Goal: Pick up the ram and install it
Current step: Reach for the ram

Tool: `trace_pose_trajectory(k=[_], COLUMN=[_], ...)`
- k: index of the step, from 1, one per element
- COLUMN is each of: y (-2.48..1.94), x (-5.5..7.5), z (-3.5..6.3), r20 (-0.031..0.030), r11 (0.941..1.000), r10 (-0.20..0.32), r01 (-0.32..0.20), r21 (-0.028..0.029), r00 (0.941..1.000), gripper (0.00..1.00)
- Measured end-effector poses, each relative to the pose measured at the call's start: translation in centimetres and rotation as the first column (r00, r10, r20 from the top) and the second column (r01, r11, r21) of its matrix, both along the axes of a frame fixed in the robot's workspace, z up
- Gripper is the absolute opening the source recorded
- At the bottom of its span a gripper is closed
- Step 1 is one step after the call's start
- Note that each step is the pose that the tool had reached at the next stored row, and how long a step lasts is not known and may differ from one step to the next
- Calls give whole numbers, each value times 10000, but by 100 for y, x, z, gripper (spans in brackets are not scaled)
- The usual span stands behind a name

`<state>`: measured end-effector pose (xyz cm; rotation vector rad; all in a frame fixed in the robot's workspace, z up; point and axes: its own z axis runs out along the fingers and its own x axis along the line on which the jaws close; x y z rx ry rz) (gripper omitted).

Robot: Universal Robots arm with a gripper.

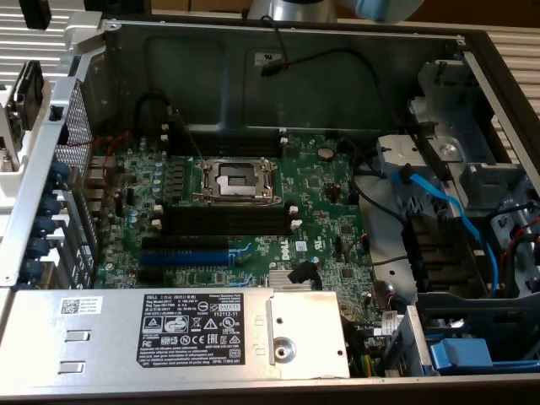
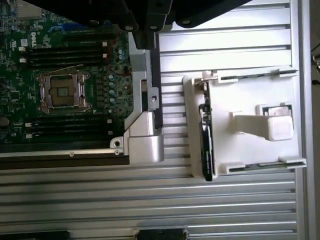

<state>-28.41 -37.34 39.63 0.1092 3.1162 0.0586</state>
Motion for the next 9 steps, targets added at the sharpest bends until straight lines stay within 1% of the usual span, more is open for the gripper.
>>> trace_pose_trajectory(k=[9], y=[8], x=[-409], z=[0], r20=[0], r11=[10000], r10=[0], r01=[0], r21=[0], r00=[10000], gripper=[10])
